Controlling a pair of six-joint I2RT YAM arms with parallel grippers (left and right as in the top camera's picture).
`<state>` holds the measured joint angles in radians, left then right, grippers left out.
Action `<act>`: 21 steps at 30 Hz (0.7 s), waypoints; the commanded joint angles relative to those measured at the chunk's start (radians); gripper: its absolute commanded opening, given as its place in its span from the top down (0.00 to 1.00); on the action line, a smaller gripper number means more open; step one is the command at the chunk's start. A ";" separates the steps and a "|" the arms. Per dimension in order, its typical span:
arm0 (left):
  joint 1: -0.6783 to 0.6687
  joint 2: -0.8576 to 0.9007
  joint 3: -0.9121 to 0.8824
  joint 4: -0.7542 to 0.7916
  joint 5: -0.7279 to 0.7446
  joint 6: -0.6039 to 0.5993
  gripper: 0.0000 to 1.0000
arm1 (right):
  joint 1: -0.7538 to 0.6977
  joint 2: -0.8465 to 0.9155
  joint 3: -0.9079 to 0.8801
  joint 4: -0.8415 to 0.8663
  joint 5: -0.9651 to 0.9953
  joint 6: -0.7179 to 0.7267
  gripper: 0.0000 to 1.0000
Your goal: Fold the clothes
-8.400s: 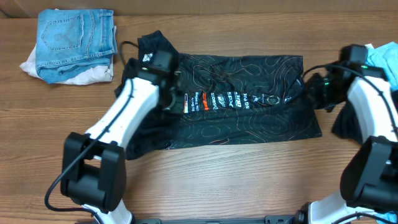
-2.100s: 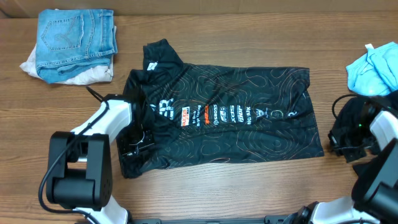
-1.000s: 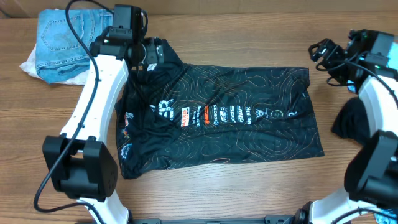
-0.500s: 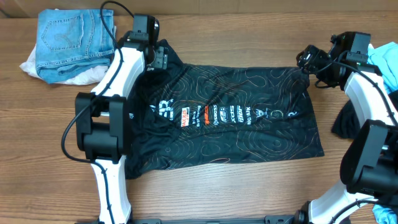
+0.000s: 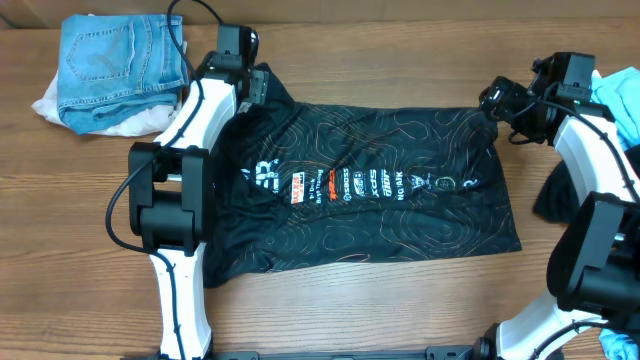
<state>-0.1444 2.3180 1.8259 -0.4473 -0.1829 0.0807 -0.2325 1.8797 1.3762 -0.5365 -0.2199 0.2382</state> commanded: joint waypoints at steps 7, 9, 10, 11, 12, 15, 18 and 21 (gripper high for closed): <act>-0.003 0.017 0.030 0.006 0.010 0.039 0.28 | 0.016 0.003 0.018 0.004 0.010 -0.006 0.00; -0.005 0.017 0.030 0.004 0.028 0.039 0.28 | 0.016 0.003 0.018 0.005 0.010 -0.007 0.00; -0.007 0.017 0.030 0.003 0.032 0.039 0.27 | 0.016 0.003 0.018 0.004 0.010 -0.006 0.00; -0.008 0.017 0.030 0.002 0.039 0.039 0.27 | 0.016 0.003 0.018 0.005 0.010 -0.006 0.00; -0.009 0.017 0.030 0.000 0.051 0.039 0.26 | 0.016 0.003 0.018 0.005 0.010 -0.006 0.00; -0.010 0.031 0.030 -0.001 0.053 0.039 0.26 | 0.016 0.004 0.018 0.004 0.010 -0.006 0.00; -0.010 0.044 0.030 -0.006 0.053 0.039 0.26 | 0.016 0.008 0.018 0.004 0.010 -0.007 0.00; -0.011 0.063 0.030 0.000 0.048 0.039 0.26 | 0.016 0.016 0.018 0.004 0.010 -0.007 0.00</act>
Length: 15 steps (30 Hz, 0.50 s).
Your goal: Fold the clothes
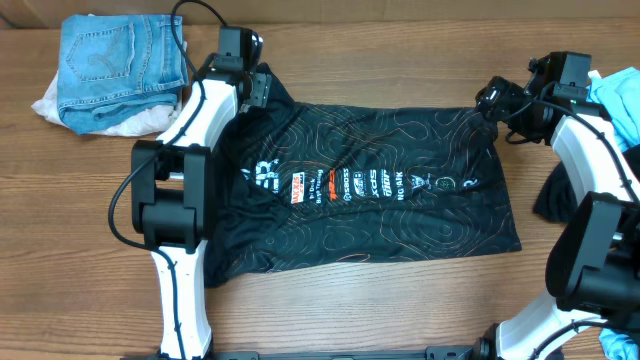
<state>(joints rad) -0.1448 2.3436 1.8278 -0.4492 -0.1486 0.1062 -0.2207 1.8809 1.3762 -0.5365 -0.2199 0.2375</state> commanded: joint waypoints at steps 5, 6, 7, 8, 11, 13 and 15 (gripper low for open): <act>-0.011 0.065 0.028 0.001 0.010 0.018 0.27 | 0.005 0.027 0.018 0.005 0.010 -0.006 0.00; -0.011 0.065 0.028 0.002 0.010 0.018 0.27 | 0.005 0.029 0.018 0.005 0.010 -0.006 0.00; -0.011 0.068 0.028 0.003 0.010 0.018 0.27 | 0.005 0.031 0.018 0.006 0.010 -0.006 0.00; -0.011 0.068 0.028 0.005 0.008 0.018 0.27 | 0.005 0.033 0.018 0.006 0.011 -0.006 0.01; -0.011 0.068 0.028 0.014 -0.021 0.017 0.36 | 0.005 0.035 0.018 0.012 0.019 -0.006 0.10; -0.011 0.068 0.028 0.018 -0.036 0.017 0.49 | 0.005 0.035 0.018 0.024 0.029 -0.006 0.16; -0.011 0.068 0.028 0.018 -0.039 0.017 0.67 | 0.005 0.035 0.018 0.042 0.029 -0.006 0.18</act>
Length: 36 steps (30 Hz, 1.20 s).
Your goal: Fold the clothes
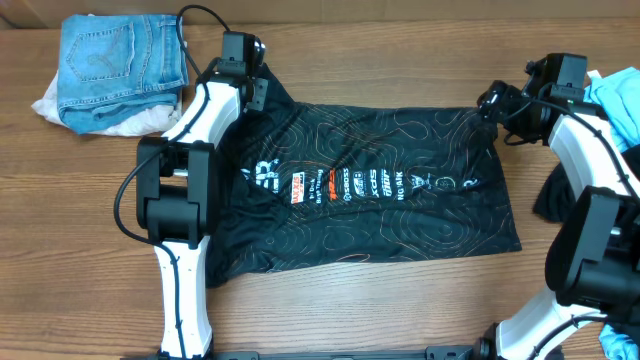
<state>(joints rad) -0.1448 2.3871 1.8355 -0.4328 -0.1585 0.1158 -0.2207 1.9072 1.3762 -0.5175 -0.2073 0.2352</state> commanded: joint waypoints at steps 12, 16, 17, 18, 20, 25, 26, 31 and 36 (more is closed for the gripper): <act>-0.011 0.025 0.021 0.005 -0.028 -0.034 0.96 | 0.005 0.060 0.018 0.072 0.016 0.000 0.20; -0.011 0.025 0.021 0.008 -0.028 -0.035 0.96 | 0.005 0.077 0.018 0.109 0.016 0.000 0.20; -0.011 0.025 0.021 0.008 -0.028 -0.035 0.96 | 0.005 0.084 0.018 0.122 0.016 0.000 0.20; -0.011 0.025 0.021 0.008 -0.028 -0.035 0.96 | 0.005 0.092 0.018 0.133 0.016 0.000 0.20; -0.011 0.025 0.021 0.008 -0.028 -0.035 0.96 | 0.005 0.111 0.018 0.159 0.016 0.000 0.20; -0.011 0.025 0.021 0.008 -0.028 -0.035 0.96 | 0.005 0.158 0.018 0.201 0.011 0.004 0.21; -0.011 0.025 0.021 0.008 -0.028 -0.035 0.96 | 0.005 0.169 0.018 0.209 0.011 0.004 0.23; -0.011 0.025 0.021 0.008 -0.028 -0.035 0.96 | 0.005 0.201 0.018 0.257 0.014 0.000 0.24; -0.011 0.025 0.021 0.007 -0.028 -0.035 0.96 | 0.005 0.209 0.018 0.295 0.057 -0.001 0.25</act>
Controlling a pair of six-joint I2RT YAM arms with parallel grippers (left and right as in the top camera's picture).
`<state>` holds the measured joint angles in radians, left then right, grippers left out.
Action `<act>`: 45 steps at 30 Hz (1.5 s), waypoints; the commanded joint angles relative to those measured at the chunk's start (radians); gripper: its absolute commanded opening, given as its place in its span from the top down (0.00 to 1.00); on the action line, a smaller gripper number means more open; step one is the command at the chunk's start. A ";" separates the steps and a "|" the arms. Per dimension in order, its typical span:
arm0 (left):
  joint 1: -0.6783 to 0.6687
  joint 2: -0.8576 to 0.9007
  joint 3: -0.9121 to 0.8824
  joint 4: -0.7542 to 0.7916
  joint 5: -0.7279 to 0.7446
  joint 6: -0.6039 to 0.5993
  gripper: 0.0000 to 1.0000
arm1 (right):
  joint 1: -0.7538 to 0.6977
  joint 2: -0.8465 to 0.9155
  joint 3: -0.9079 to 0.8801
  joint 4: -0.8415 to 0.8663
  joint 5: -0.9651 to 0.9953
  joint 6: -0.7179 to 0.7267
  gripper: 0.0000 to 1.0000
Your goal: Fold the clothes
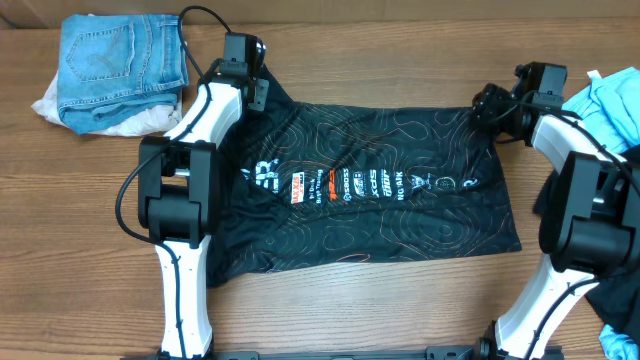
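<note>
A black shirt [370, 185] with orange contour lines and white logos lies spread flat across the middle of the table. My left gripper [266, 93] sits at the shirt's far left corner, where the cloth rises to a peak at its fingers. It looks shut on that corner. At the far right corner is my right gripper [483, 104], and it looks shut on the cloth bunched there. The dark fingers are hard to tell from the dark fabric.
Folded blue jeans [120, 55] rest on a white garment [60, 105] at the far left. Light blue cloth [610, 100] and a dark garment [550, 200] lie by the right edge. The white arms stand along both sides of the shirt.
My right gripper has moved a little to the left along the shirt's far edge, and its arm has swung inward. The left gripper and the shirt look unchanged.
Both grippers have stayed at the shirt's two far corners throughout. The left one crept slightly farther up the table, and the right one edged left in small steps. The shirt has stayed spread flat with the same outline.
</note>
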<state>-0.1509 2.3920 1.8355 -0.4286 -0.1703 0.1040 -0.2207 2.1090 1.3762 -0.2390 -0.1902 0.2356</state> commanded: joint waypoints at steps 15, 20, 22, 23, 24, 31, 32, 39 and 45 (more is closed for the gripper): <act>-0.005 0.020 0.021 0.004 -0.016 -0.041 0.96 | 0.005 0.048 0.018 0.021 0.056 0.000 0.28; -0.005 0.020 0.021 0.004 -0.016 -0.041 0.96 | 0.006 0.048 0.018 0.024 0.071 -0.001 0.32; -0.005 0.020 0.021 0.004 -0.016 -0.042 0.96 | 0.011 0.048 0.018 0.026 0.079 -0.001 0.36; -0.005 0.020 0.021 0.004 -0.016 -0.047 0.96 | 0.014 0.048 0.018 0.026 0.089 -0.001 0.36; -0.005 0.020 0.021 0.004 -0.016 -0.053 0.96 | 0.019 0.048 0.018 0.025 0.099 -0.001 0.36; -0.005 0.020 0.021 0.006 -0.016 -0.060 0.96 | 0.075 0.048 0.018 0.008 0.222 -0.008 0.36; -0.005 0.020 0.021 0.006 -0.016 -0.060 0.96 | 0.080 0.048 0.018 0.004 0.235 -0.008 0.36; -0.005 0.020 0.021 0.006 -0.016 -0.060 0.96 | 0.081 0.052 0.018 -0.029 0.294 -0.003 0.47; -0.005 0.020 0.021 0.008 -0.016 -0.060 0.96 | 0.080 0.052 0.018 -0.021 0.294 0.000 0.67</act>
<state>-0.1509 2.3920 1.8355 -0.4252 -0.1703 0.0582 -0.1326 2.1407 1.3766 -0.2638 0.0864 0.2359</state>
